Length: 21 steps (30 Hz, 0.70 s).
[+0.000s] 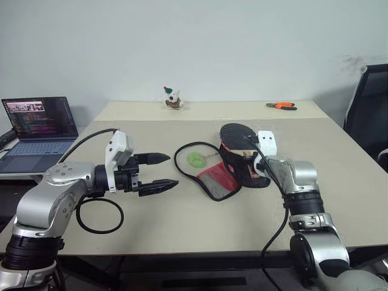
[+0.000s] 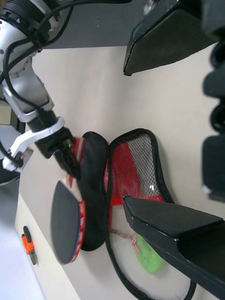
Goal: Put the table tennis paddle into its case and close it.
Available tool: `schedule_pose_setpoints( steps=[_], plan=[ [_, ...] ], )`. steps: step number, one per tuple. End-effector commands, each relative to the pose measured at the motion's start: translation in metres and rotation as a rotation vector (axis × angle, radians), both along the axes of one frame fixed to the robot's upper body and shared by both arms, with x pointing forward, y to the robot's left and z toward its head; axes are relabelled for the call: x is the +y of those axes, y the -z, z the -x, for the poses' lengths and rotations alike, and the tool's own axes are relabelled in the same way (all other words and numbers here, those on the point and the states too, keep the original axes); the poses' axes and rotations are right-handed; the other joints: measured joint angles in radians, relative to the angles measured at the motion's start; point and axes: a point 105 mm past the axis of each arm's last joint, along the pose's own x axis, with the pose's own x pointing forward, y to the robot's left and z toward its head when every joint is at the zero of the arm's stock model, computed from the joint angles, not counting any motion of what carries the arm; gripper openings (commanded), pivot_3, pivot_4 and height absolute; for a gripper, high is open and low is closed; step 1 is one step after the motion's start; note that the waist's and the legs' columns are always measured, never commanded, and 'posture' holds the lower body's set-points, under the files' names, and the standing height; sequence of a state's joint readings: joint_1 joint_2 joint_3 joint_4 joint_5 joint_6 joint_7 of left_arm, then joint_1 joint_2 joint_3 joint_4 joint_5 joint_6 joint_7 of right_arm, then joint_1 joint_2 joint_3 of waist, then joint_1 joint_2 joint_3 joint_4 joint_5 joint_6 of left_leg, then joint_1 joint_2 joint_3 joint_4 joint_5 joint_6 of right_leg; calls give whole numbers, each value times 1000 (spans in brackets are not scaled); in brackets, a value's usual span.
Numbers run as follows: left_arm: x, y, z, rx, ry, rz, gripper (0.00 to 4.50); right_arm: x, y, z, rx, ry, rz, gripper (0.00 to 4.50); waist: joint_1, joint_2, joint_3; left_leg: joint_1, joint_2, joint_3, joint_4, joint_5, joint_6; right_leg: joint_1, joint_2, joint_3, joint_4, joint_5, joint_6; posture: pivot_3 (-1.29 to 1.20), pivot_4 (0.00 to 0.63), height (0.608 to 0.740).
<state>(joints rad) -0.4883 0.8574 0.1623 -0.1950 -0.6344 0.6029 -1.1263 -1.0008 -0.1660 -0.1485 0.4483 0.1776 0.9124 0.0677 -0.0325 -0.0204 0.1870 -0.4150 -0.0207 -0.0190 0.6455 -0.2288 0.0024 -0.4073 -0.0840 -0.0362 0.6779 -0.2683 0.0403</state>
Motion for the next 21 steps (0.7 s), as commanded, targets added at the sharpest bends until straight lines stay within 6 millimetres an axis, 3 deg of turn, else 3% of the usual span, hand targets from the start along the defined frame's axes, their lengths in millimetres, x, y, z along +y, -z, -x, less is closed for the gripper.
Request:
schedule_pose_setpoints(
  steps=[1,11,21],
  plan=[
    [-4,-11,4,-53,21,-5,4500,3,-15,-10,-79,-3,8,1090,0,0,0,0,0,0,0,0,0,0,0,0,0,0,0,0,150,740],
    [-4,-10,4,-53,15,-5,4500,-4,8,-16,-34,30,51,1090,0,0,0,0,0,0,0,0,0,0,0,0,0,0,0,0,150,740],
    [-5,-9,3,-50,17,-8,4500,-10,25,-8,18,31,84,1090,0,0,0,0,0,0,0,0,0,0,0,0,0,0,0,0,150,740]
  ],
)
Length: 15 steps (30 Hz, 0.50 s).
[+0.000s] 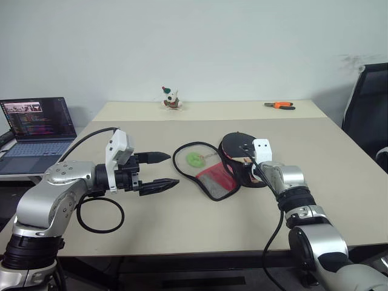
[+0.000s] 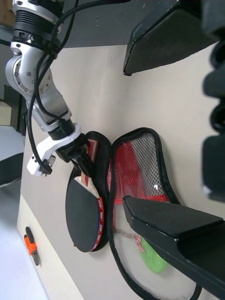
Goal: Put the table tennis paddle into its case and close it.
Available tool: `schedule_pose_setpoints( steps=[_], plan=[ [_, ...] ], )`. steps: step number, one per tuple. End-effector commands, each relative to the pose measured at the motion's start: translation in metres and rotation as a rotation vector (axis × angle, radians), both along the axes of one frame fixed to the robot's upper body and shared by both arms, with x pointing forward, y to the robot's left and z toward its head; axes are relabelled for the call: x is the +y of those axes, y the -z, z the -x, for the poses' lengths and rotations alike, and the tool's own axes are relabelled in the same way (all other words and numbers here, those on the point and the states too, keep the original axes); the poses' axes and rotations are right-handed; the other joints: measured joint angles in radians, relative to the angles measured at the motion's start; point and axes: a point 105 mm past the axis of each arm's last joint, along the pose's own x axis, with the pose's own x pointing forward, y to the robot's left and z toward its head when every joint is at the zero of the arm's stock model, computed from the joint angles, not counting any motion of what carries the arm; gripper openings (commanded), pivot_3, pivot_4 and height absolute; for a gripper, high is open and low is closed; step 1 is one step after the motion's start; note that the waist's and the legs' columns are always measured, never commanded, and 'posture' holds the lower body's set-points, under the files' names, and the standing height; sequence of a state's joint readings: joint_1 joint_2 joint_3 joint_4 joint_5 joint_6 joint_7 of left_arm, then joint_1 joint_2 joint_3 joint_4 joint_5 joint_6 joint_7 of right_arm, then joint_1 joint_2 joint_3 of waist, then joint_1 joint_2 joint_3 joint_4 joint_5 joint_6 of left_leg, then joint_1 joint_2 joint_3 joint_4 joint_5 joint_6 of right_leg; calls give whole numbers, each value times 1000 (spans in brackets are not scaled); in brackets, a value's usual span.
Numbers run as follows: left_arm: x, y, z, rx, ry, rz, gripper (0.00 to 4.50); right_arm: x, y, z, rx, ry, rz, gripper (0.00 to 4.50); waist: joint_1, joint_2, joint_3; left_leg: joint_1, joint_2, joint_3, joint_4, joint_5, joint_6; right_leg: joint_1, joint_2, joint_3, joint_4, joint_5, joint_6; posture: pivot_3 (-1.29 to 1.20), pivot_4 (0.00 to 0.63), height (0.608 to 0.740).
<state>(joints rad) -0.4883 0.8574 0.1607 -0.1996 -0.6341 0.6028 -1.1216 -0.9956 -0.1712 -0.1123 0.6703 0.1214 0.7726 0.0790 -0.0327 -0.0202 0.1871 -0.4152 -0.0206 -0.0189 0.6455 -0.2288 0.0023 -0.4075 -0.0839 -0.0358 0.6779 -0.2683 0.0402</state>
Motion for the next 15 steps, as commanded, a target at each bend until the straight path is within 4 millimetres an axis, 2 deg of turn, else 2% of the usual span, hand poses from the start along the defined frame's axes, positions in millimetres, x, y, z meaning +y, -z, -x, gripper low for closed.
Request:
schedule_pose_setpoints(
  steps=[1,8,14,15],
  plan=[
    [-4,-8,3,-47,18,-6,4500,-2,-17,-1,-61,7,14,1090,0,0,0,0,0,0,0,0,0,0,0,0,0,0,0,0,150,740],
    [-4,-7,3,-42,20,-7,4500,-4,-10,6,-38,18,12,1090,0,0,0,0,0,0,0,0,0,0,0,0,0,0,0,0,150,740],
    [-5,-6,1,-40,21,-7,4500,-2,-14,0,-55,43,-15,1090,0,0,0,0,0,0,0,0,0,0,0,0,0,0,0,0,150,740],
    [-5,-6,0,-40,20,-8,4500,-1,-15,0,-59,43,-17,1440,0,0,0,0,0,0,0,0,0,0,0,0,0,0,0,0,150,740]
  ],
)
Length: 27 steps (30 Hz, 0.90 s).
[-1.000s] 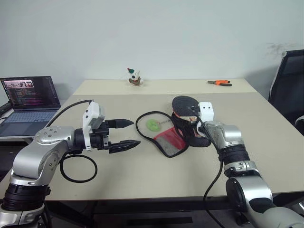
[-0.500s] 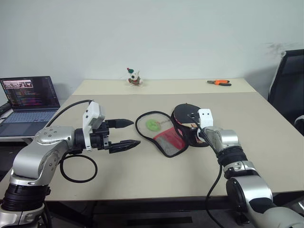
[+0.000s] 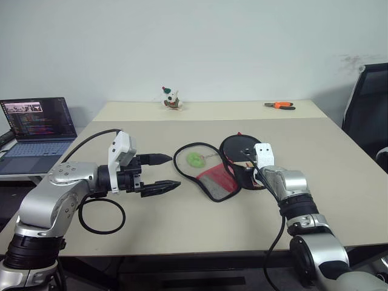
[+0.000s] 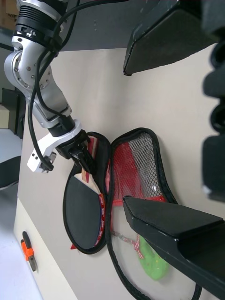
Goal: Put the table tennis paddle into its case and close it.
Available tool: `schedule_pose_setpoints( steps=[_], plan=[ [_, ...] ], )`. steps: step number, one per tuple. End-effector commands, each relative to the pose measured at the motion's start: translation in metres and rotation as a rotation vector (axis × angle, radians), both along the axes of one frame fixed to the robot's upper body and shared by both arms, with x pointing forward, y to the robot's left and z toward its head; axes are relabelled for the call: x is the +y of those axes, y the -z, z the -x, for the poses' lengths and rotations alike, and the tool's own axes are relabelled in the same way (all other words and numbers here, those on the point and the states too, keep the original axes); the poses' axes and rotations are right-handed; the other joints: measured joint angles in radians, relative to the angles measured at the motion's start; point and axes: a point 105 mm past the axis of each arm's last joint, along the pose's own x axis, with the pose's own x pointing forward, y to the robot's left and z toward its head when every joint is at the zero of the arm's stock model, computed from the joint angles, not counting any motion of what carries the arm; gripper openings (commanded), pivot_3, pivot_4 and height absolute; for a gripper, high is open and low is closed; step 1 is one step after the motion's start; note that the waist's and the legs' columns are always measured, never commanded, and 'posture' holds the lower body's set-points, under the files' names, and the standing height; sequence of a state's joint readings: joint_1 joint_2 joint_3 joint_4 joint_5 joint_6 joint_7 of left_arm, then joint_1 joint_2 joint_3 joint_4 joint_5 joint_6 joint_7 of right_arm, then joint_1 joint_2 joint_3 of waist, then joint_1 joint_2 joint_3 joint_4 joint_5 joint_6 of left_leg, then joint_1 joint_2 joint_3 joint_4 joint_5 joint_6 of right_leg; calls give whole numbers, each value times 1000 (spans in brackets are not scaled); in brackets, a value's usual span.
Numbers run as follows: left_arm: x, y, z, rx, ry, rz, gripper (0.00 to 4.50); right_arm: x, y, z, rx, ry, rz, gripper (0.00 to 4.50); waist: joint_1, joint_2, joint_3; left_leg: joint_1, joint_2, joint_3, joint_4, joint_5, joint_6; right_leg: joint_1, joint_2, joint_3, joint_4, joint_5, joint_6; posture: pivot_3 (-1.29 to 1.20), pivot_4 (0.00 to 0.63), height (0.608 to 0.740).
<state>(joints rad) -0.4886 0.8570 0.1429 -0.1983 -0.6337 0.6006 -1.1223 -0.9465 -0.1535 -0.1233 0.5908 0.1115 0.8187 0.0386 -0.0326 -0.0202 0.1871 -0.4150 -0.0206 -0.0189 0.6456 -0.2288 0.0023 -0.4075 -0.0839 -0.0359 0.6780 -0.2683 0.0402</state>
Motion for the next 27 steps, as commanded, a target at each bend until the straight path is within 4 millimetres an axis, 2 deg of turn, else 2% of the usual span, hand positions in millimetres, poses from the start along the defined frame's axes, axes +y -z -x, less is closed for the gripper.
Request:
schedule_pose_setpoints(
  steps=[1,2,4,9,10,14,18,20,23,27],
  plan=[
    [-2,-9,0,-52,6,-2,4500,4,-22,-7,-77,3,-28,1818,0,0,0,0,0,0,0,0,0,0,0,0,0,0,0,0,150,740],
    [-2,-9,0,-51,3,-4,4500,6,-23,-7,-78,-2,-32,1973,0,0,0,0,0,0,0,0,0,0,0,0,0,0,0,0,150,740],
    [-1,-8,-1,-49,-7,-6,4500,11,-25,-5,-81,-25,-40,2579,0,0,0,0,0,0,0,0,0,0,0,0,0,0,0,0,150,740],
    [5,-4,-7,-32,-67,1,4500,28,-44,13,-106,-182,-57,4337,0,0,0,0,0,0,0,0,0,0,0,0,0,0,0,0,150,740],
    [7,-3,-8,-29,-82,2,4500,31,-50,20,-116,-235,-56,4471,0,0,0,0,0,0,0,0,0,0,0,0,0,0,0,0,150,740],
    [19,8,-23,-43,-191,-13,4500,34,-72,51,-161,-421,-67,4471,2,0,0,0,0,-1,0,0,0,0,0,-1,0,0,0,0,150,740],
    [36,31,-46,-65,-345,-105,3670,27,-96,72,-219,-515,-161,4500,3,0,0,0,0,-2,0,0,0,1,0,-2,0,0,0,0,150,740],
    [36,45,-55,-33,-377,-113,2982,17,-106,79,-222,-533,-218,4500,4,0,0,0,0,-2,0,0,0,1,0,-2,1,0,0,0,150,740],
    [34,62,-66,6,-401,-133,1870,6,-120,86,-286,-572,-189,4500,4,0,0,0,-1,-2,0,0,0,1,0,-2,0,0,0,0,150,740],
    [27,84,-83,45,-414,-169,476,5,-125,112,-290,-765,-139,4500,9,-1,0,-1,-1,-2,0,0,0,1,0,-3,0,0,0,0,150,740]
  ],
)
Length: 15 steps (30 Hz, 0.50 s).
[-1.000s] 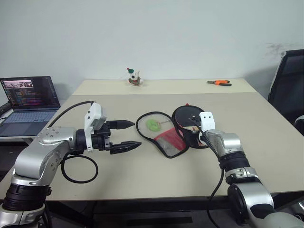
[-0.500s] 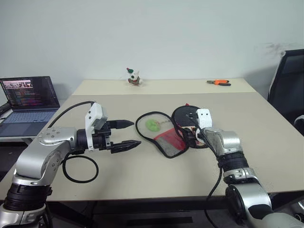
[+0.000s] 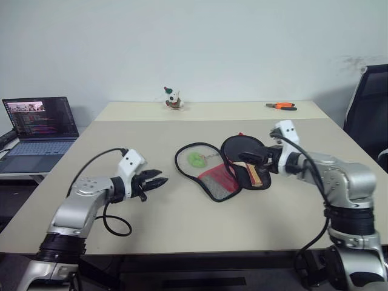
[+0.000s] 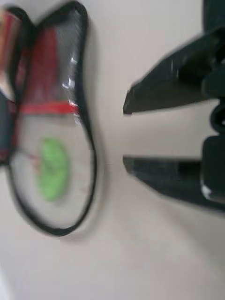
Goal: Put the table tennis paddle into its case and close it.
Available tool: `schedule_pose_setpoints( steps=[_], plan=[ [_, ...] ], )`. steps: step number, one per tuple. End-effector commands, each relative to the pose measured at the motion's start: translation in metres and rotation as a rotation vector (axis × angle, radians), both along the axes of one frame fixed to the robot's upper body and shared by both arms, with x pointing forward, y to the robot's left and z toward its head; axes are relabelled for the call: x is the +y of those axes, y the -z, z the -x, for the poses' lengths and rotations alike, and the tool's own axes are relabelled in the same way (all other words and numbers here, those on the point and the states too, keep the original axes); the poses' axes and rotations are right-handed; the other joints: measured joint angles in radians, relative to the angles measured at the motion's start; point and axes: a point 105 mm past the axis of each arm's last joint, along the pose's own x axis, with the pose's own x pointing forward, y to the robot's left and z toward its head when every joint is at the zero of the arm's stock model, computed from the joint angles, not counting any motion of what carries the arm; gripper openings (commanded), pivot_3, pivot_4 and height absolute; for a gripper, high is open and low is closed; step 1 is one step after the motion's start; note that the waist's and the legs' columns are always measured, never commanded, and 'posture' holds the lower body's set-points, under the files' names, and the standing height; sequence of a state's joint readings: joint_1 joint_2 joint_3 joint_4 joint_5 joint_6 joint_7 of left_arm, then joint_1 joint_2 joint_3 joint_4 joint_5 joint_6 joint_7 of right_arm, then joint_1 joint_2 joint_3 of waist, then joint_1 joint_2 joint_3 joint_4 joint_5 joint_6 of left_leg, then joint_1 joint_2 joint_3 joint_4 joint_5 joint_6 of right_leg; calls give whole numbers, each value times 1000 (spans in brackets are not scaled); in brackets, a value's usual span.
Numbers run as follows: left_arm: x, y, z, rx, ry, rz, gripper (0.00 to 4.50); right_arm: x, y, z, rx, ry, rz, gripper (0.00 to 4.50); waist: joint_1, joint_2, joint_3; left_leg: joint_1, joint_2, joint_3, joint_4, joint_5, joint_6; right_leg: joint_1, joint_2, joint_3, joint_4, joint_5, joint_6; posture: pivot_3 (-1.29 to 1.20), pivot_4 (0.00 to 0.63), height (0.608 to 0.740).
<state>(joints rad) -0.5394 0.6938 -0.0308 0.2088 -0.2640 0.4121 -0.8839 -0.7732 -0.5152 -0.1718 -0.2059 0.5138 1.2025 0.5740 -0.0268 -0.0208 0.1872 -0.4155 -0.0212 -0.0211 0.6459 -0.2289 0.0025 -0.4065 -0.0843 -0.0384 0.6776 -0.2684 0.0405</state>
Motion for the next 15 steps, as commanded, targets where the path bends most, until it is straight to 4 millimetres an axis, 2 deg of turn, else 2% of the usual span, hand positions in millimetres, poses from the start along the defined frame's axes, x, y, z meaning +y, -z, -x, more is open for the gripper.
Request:
schedule_pose_setpoints(
  steps=[1,6,10,13,15],
  plan=[
    [-7,1,-16,-39,2,-48,140,8,-10,28,-55,-193,42,4500,3,0,0,0,0,0,0,0,0,0,0,0,0,0,0,0,150,740],
    [-29,16,-40,-57,-4,-68,35,3,-2,34,-42,-217,104,4500,-1,-1,0,0,0,0,1,0,0,1,-1,0,0,0,0,0,150,740],
    [-48,21,-45,-48,52,-70,35,3,8,45,-56,-273,175,4500,0,-1,1,-1,-1,0,1,0,0,1,-1,-1,0,0,0,0,150,740],
    [-53,23,-48,-44,70,-72,35,-10,14,38,-69,-215,253,4500,-1,-1,1,-1,-1,0,1,0,0,1,-1,-1,-1,0,0,0,150,740],
    [-56,21,-52,-47,69,-63,35,-19,10,29,-82,-156,257,4500,-1,-1,1,-1,-1,0,1,0,0,0,-1,-1,-1,0,0,0,150,740]
  ],
)
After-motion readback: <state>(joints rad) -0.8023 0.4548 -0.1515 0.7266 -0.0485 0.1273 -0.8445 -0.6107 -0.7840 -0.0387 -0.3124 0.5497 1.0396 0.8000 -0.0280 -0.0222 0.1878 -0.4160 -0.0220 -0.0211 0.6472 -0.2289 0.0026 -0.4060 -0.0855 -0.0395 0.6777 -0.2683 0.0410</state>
